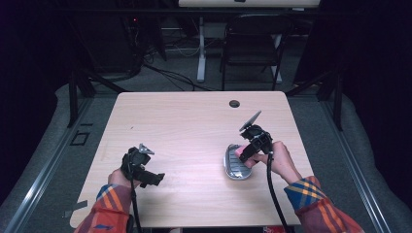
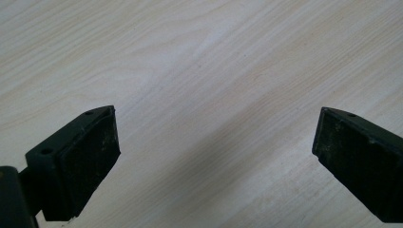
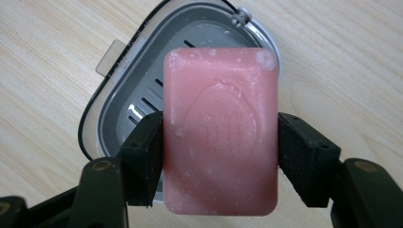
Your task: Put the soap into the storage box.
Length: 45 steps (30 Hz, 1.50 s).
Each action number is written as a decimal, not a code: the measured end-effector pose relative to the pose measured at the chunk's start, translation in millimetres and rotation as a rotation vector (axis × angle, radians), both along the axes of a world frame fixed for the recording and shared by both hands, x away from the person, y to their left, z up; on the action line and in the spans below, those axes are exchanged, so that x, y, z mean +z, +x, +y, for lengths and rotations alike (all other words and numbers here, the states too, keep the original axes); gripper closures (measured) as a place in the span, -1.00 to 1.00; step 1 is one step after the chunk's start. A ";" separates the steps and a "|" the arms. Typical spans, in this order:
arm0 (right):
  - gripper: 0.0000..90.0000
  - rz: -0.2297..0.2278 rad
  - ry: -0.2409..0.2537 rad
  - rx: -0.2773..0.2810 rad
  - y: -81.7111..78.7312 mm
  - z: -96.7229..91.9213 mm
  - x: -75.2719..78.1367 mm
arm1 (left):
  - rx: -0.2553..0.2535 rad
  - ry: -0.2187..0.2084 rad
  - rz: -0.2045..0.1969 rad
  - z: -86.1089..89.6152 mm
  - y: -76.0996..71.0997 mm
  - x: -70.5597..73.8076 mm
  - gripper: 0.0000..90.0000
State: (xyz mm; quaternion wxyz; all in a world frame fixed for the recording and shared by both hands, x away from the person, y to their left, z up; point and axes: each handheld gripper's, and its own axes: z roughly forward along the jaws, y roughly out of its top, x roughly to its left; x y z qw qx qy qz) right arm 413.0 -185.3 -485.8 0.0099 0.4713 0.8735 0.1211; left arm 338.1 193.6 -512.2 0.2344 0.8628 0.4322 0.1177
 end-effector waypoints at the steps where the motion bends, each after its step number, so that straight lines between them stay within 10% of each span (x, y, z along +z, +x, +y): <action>1: -0.18 -0.006 0.006 -0.009 -0.2 0.6 -1.6 | 0.000 0.000 0.000 0.0 0.0 -0.1 -0.96; 33: 0.03 0.081 0.115 0.017 -1.5 0.5 -0.2 | -0.008 0.008 0.004 -0.8 0.1 -0.3 -0.96; 45: -0.05 0.040 0.104 0.031 -2.7 -3.5 8.8 | -0.010 0.009 0.005 -0.7 0.0 -0.4 -0.96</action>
